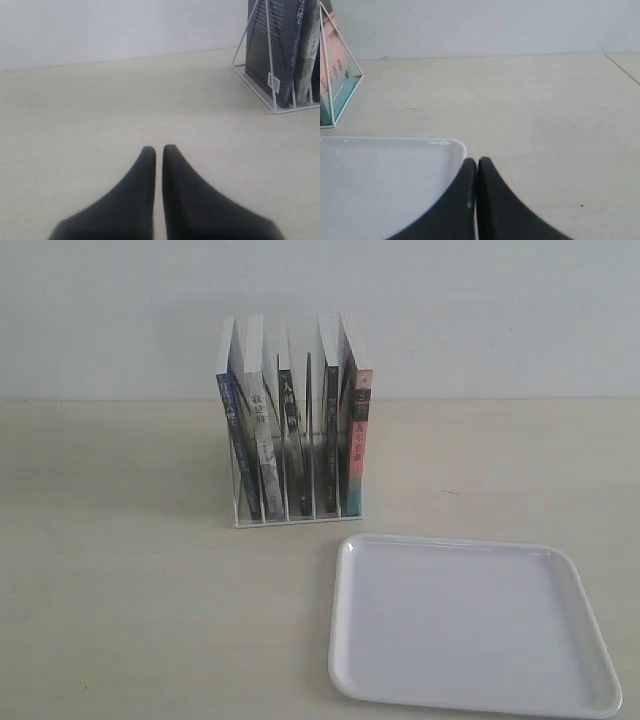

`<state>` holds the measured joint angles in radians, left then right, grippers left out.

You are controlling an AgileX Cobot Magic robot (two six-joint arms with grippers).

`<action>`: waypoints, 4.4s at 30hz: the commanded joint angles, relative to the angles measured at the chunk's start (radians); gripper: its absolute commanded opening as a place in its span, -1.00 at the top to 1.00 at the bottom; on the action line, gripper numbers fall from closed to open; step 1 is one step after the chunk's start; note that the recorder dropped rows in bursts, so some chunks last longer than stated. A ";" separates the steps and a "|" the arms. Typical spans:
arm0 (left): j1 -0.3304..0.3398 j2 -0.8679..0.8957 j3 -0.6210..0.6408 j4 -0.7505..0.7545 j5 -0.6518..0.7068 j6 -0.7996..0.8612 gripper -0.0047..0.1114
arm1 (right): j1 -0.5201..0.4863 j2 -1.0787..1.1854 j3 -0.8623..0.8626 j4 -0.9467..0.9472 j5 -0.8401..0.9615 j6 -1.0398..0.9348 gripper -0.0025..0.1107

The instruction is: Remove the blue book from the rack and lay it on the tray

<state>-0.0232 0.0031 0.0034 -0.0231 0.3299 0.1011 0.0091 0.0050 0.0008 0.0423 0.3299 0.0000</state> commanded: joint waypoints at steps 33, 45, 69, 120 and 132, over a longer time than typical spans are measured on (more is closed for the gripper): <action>0.002 -0.003 -0.003 -0.002 -0.016 0.004 0.84 | 0.001 -0.005 -0.001 -0.003 -0.005 0.000 0.96; 0.002 -0.003 -0.003 -0.002 -0.016 0.004 0.84 | 0.001 -0.005 -0.001 -0.003 -0.005 0.000 0.96; 0.002 -0.003 -0.003 -0.002 -0.016 0.004 0.84 | 0.001 -0.005 -0.001 -0.049 -0.728 -0.061 0.96; 0.002 -0.003 -0.003 -0.002 -0.016 0.004 0.84 | 0.609 1.756 -1.686 -0.103 0.417 0.122 0.96; 0.002 -0.003 -0.003 -0.002 -0.016 0.004 0.84 | 0.620 1.946 -1.981 -0.188 0.656 0.195 0.96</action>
<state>-0.0232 0.0031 0.0034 -0.0231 0.3299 0.1011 0.6289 1.9057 -1.9239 -0.1297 0.9193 0.1895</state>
